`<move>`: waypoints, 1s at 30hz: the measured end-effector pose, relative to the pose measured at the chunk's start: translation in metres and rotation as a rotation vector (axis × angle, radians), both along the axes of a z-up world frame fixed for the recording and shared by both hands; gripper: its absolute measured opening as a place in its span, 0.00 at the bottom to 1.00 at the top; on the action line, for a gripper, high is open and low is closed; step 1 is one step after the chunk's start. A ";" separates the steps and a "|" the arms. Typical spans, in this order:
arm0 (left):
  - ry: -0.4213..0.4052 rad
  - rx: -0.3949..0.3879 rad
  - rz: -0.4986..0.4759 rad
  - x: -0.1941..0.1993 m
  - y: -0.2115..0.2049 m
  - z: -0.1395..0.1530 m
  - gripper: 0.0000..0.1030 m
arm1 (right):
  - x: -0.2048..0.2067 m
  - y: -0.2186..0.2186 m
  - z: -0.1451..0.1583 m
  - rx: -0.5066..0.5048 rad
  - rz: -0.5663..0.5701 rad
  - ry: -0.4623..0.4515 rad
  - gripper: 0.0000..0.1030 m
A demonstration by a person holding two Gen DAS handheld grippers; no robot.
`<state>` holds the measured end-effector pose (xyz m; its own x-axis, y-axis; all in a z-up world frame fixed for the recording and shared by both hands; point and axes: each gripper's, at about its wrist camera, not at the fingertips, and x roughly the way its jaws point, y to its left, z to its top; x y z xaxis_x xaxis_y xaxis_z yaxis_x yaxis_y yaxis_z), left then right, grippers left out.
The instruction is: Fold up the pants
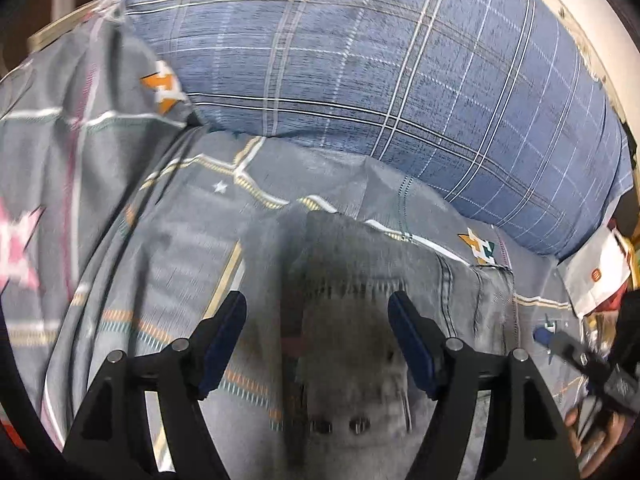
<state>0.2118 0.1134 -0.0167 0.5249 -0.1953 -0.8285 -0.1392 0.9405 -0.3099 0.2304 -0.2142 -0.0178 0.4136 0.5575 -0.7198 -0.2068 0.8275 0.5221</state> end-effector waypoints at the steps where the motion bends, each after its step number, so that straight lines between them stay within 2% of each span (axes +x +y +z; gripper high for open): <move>1: 0.008 -0.003 -0.007 0.003 -0.001 -0.006 0.71 | 0.008 -0.002 -0.011 0.027 -0.011 -0.002 0.88; 3: 0.039 -0.067 -0.008 0.009 0.001 -0.032 0.70 | 0.015 -0.006 -0.035 0.069 -0.040 0.023 0.88; 5: 0.111 -0.146 0.036 0.011 0.002 -0.058 0.69 | 0.023 -0.005 -0.057 0.110 -0.027 0.094 0.87; 7: 0.121 -0.169 0.047 0.012 0.000 -0.062 0.66 | 0.027 -0.001 -0.066 0.131 -0.015 0.118 0.86; 9: 0.102 -0.156 0.017 0.013 -0.004 -0.057 0.61 | 0.028 0.006 -0.069 0.078 -0.009 0.123 0.80; 11: 0.103 -0.174 0.012 0.014 -0.003 -0.059 0.61 | 0.026 0.011 -0.069 0.034 -0.002 0.105 0.77; 14: 0.133 -0.239 0.037 0.013 0.003 -0.072 0.63 | 0.024 0.013 -0.071 0.027 -0.010 0.094 0.77; 16: 0.131 -0.249 0.039 0.012 0.005 -0.072 0.61 | 0.022 0.015 -0.070 0.008 -0.011 0.081 0.74; 17: 0.124 -0.246 0.034 0.011 0.003 -0.070 0.53 | 0.020 0.016 -0.070 -0.006 -0.012 0.074 0.64; 18: 0.108 -0.245 0.018 0.009 0.000 -0.067 0.46 | 0.019 0.017 -0.069 -0.014 -0.011 0.073 0.54; 19: 0.093 -0.243 0.002 0.008 -0.003 -0.063 0.32 | 0.017 0.017 -0.067 -0.028 -0.021 0.064 0.49; 20: 0.061 -0.208 -0.003 0.004 -0.009 -0.055 0.27 | 0.014 0.017 -0.064 -0.035 -0.028 0.054 0.38; 21: 0.036 -0.181 -0.005 0.001 -0.013 -0.049 0.23 | 0.011 0.017 -0.060 -0.042 -0.030 0.040 0.31; 22: 0.002 -0.152 -0.015 -0.004 -0.018 -0.041 0.18 | 0.007 0.018 -0.054 -0.054 -0.032 0.017 0.28; 25: -0.082 -0.127 -0.015 -0.014 -0.020 -0.020 0.14 | -0.001 0.026 -0.031 -0.077 -0.018 -0.064 0.22; 28: -0.189 -0.170 -0.008 -0.015 -0.009 0.004 0.00 | 0.001 0.029 -0.012 -0.052 -0.021 -0.130 0.21; 30: -0.230 -0.158 -0.013 -0.013 -0.008 0.015 0.00 | 0.006 0.032 -0.013 -0.029 -0.010 -0.129 0.21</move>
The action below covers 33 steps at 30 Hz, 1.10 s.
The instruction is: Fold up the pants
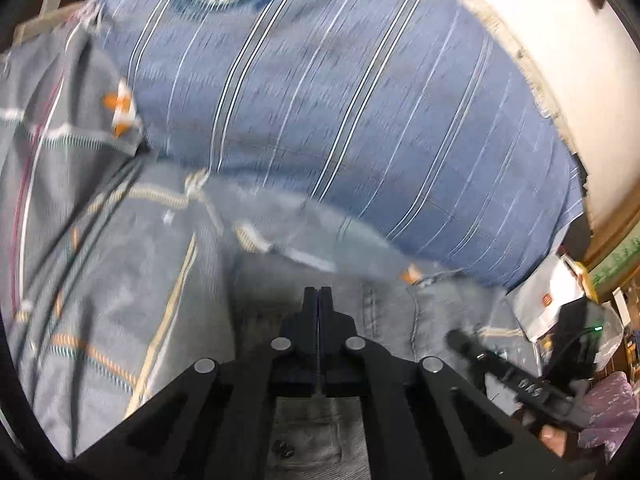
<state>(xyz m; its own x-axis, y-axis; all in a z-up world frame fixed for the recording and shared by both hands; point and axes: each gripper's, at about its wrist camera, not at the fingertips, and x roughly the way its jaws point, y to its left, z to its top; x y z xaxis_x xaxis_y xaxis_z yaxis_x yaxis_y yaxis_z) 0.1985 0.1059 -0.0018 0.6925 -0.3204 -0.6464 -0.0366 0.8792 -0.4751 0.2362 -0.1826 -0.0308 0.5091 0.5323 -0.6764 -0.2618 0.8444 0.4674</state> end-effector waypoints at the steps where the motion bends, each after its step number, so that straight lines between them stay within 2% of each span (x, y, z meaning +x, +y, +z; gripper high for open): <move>1: -0.002 0.031 0.005 0.002 -0.001 0.000 0.00 | 0.003 0.001 -0.006 -0.026 -0.010 0.009 0.21; 2: 0.025 0.062 0.007 0.006 -0.001 -0.006 0.00 | 0.006 0.000 -0.013 -0.039 -0.018 0.025 0.21; 4: 0.126 0.030 0.017 0.017 0.004 -0.029 0.01 | 0.012 -0.006 -0.029 -0.035 -0.046 0.079 0.30; 6: 0.259 -0.041 0.033 0.028 0.013 -0.054 0.16 | 0.015 -0.015 -0.035 0.011 -0.070 0.116 0.50; 7: 0.293 -0.064 0.038 0.029 0.016 -0.061 0.33 | 0.015 -0.020 -0.035 0.030 -0.069 0.122 0.53; 8: 0.311 -0.093 0.041 0.029 0.019 -0.064 0.45 | 0.014 -0.021 -0.033 0.038 -0.070 0.119 0.62; 9: 0.313 -0.111 0.038 0.029 0.021 -0.065 0.47 | 0.012 -0.024 -0.030 0.036 -0.075 0.111 0.69; 11: 0.313 -0.096 0.022 0.024 0.019 -0.061 0.49 | 0.005 -0.031 -0.019 0.037 -0.088 0.089 0.70; 14: 0.307 -0.075 -0.017 0.014 0.013 -0.054 0.56 | -0.012 -0.047 -0.008 0.098 -0.094 0.081 0.70; 18: 0.324 -0.034 -0.068 -0.007 0.002 -0.048 0.56 | -0.038 -0.053 -0.005 0.105 -0.094 0.072 0.70; 23: 0.259 -0.074 -0.090 -0.052 -0.002 -0.041 0.56 | -0.065 -0.049 -0.008 0.159 -0.063 0.070 0.70; 26: 0.272 -0.037 -0.100 -0.057 -0.009 -0.048 0.56 | -0.067 -0.042 -0.015 0.117 -0.061 0.099 0.70; 27: 0.287 -0.043 -0.102 -0.055 -0.010 -0.054 0.56 | -0.066 -0.040 -0.020 0.068 -0.071 0.121 0.70; 29: 0.325 -0.110 -0.096 -0.051 -0.007 -0.066 0.59 | -0.065 -0.041 -0.029 0.003 -0.109 0.158 0.70; 31: 0.340 -0.186 -0.090 -0.051 -0.001 -0.073 0.57 | -0.064 -0.048 -0.044 0.020 -0.130 0.233 0.70; 33: 0.328 -0.211 -0.089 -0.053 0.000 -0.073 0.55 | -0.064 -0.053 -0.056 0.060 -0.131 0.293 0.70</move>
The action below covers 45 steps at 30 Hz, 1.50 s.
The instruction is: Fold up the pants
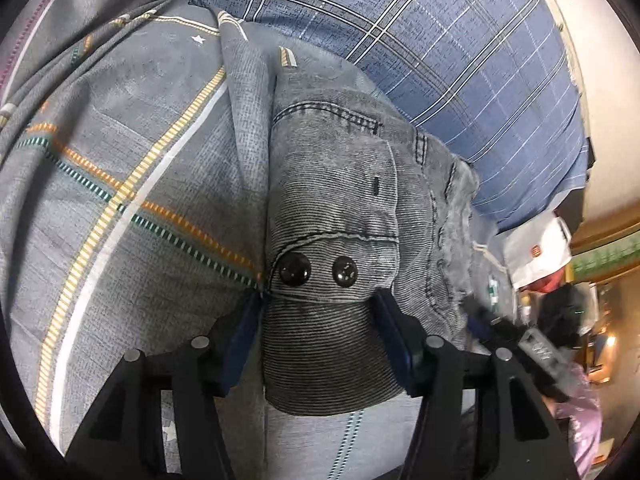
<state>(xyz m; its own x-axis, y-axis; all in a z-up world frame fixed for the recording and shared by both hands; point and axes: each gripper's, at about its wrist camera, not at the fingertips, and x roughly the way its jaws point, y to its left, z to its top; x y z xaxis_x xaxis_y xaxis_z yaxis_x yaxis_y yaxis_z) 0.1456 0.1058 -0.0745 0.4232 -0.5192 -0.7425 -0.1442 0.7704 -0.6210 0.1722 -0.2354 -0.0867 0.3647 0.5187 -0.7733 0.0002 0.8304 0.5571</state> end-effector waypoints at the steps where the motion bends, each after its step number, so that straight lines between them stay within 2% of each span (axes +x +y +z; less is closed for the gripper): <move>1: -0.011 0.003 0.006 -0.002 -0.001 0.000 0.54 | -0.001 -0.001 0.002 0.007 -0.003 -0.011 0.70; 3: -0.036 0.033 0.008 -0.003 -0.005 0.003 0.55 | 0.000 0.005 0.006 0.034 0.042 -0.019 0.65; 6: -0.044 0.081 -0.014 -0.003 -0.012 0.004 0.55 | -0.002 0.010 0.013 0.006 0.051 -0.049 0.65; 10: -0.015 0.080 -0.022 -0.006 -0.010 0.004 0.55 | -0.001 0.002 0.009 0.073 0.034 -0.031 0.65; 13: -0.037 0.153 -0.062 -0.009 -0.024 0.007 0.55 | 0.003 0.000 0.000 0.104 0.036 0.017 0.67; 16: -0.053 0.232 -0.087 -0.009 -0.035 0.005 0.58 | 0.005 0.005 -0.003 0.076 0.066 0.021 0.67; 18: -0.055 0.265 -0.091 -0.008 -0.039 -0.001 0.61 | 0.003 0.019 0.002 -0.036 0.113 -0.008 0.58; 19: -0.062 0.283 -0.094 -0.008 -0.042 -0.003 0.61 | 0.001 0.030 0.005 -0.135 0.141 -0.027 0.55; 21: -0.091 0.339 -0.102 -0.012 -0.050 0.000 0.61 | -0.002 0.042 0.009 -0.220 0.164 -0.058 0.49; 22: -0.109 0.372 -0.104 -0.015 -0.054 0.002 0.61 | -0.003 0.046 0.011 -0.234 0.170 -0.070 0.44; 23: -0.131 0.414 -0.104 -0.019 -0.059 0.004 0.61 | -0.005 0.047 0.013 -0.239 0.175 -0.078 0.32; 24: -0.139 0.427 -0.100 -0.020 -0.061 0.005 0.60 | -0.007 0.047 0.016 -0.248 0.176 -0.088 0.24; 27: -0.158 0.404 -0.082 -0.025 -0.060 0.013 0.54 | -0.016 0.044 0.031 -0.242 0.183 -0.118 0.17; 30: -0.185 0.396 -0.088 -0.031 -0.061 0.017 0.50 | -0.033 0.033 0.051 -0.165 0.168 -0.156 0.17; 32: -0.174 0.403 -0.101 -0.031 -0.063 0.012 0.53 | -0.036 0.025 0.034 -0.133 0.136 -0.107 0.18; 34: -0.175 0.439 -0.119 -0.027 -0.069 0.008 0.58 | -0.031 0.021 0.004 -0.139 0.128 -0.008 0.24; 35: -0.173 0.440 -0.116 -0.026 -0.070 0.007 0.59 | -0.029 0.015 0.003 -0.104 0.116 -0.004 0.26; 36: -0.169 0.433 -0.109 -0.024 -0.069 0.007 0.59 | -0.028 0.010 0.007 -0.072 0.102 -0.006 0.37; 37: -0.165 0.420 -0.107 -0.024 -0.067 0.007 0.60 | -0.027 0.005 0.012 -0.053 0.084 -0.024 0.43; 38: -0.163 0.405 -0.106 -0.023 -0.064 0.007 0.61 | -0.028 0.001 0.016 -0.041 0.065 -0.042 0.58; 39: -0.157 0.383 -0.103 -0.023 -0.060 0.007 0.61 | -0.028 -0.003 0.020 -0.034 0.047 -0.058 0.61; 42: -0.157 0.323 -0.080 -0.026 -0.049 0.014 0.61 | -0.033 -0.007 0.042 -0.006 0.026 -0.163 0.61; 44: -0.185 0.331 -0.038 -0.031 -0.043 0.023 0.61 | -0.042 -0.002 0.060 0.027 0.043 -0.249 0.59; 45: -0.188 0.332 -0.024 -0.032 -0.039 0.024 0.61 | -0.046 0.004 0.066 0.052 0.069 -0.269 0.50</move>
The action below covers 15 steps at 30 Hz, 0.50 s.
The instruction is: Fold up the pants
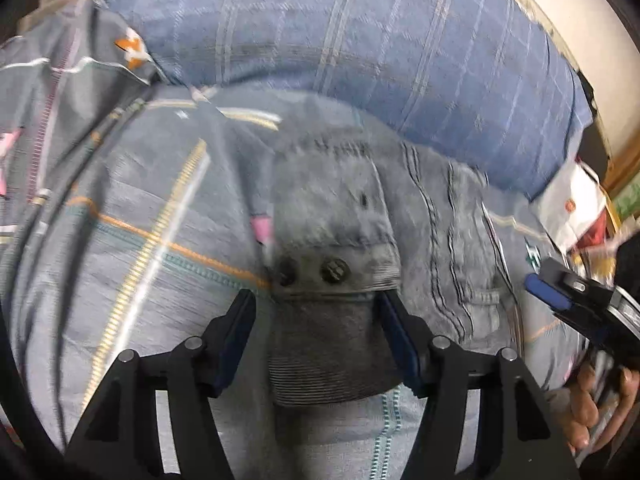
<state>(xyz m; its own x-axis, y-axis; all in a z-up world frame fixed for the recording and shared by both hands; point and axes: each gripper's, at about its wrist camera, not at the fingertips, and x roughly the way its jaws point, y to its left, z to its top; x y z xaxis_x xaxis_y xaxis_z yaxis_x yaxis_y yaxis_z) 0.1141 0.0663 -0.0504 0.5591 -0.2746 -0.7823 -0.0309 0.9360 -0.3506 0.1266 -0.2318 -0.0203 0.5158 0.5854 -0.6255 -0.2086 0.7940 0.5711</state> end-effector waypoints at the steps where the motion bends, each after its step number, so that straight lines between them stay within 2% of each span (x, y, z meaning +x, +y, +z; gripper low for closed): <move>1: 0.004 -0.006 0.009 0.000 0.003 -0.001 0.61 | -0.002 0.005 0.002 0.025 0.026 -0.004 0.46; 3: 0.039 -0.038 0.001 0.001 0.003 -0.009 0.60 | -0.003 0.012 -0.006 0.006 0.035 0.042 0.45; 4: 0.049 -0.040 -0.006 0.001 0.001 -0.012 0.59 | 0.000 0.015 -0.019 -0.041 0.020 0.091 0.45; 7: 0.032 -0.001 -0.016 0.000 -0.006 -0.012 0.59 | 0.008 0.011 -0.054 -0.076 0.009 0.234 0.42; 8: 0.027 0.022 -0.019 0.000 -0.010 -0.013 0.59 | 0.009 0.009 -0.059 -0.068 -0.002 0.252 0.37; 10: 0.016 0.058 -0.023 -0.002 -0.016 -0.015 0.59 | 0.009 0.008 -0.060 -0.056 -0.008 0.246 0.37; 11: 0.007 0.079 -0.028 -0.003 -0.020 -0.017 0.60 | 0.009 0.012 -0.058 -0.073 -0.001 0.232 0.31; 12: 0.003 0.087 -0.029 -0.004 -0.021 -0.017 0.60 | 0.007 0.019 -0.057 -0.122 0.016 0.216 0.16; 15: -0.003 0.089 -0.024 -0.006 -0.022 -0.016 0.59 | 0.003 0.028 -0.048 -0.189 0.016 0.174 0.09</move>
<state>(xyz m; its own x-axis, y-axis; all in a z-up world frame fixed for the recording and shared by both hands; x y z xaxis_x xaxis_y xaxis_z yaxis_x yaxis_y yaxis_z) 0.1079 0.0444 -0.0662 0.5553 -0.2177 -0.8026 -0.0067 0.9639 -0.2661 0.1295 -0.2033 -0.0683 0.3821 0.4569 -0.8033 -0.1334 0.8874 0.4413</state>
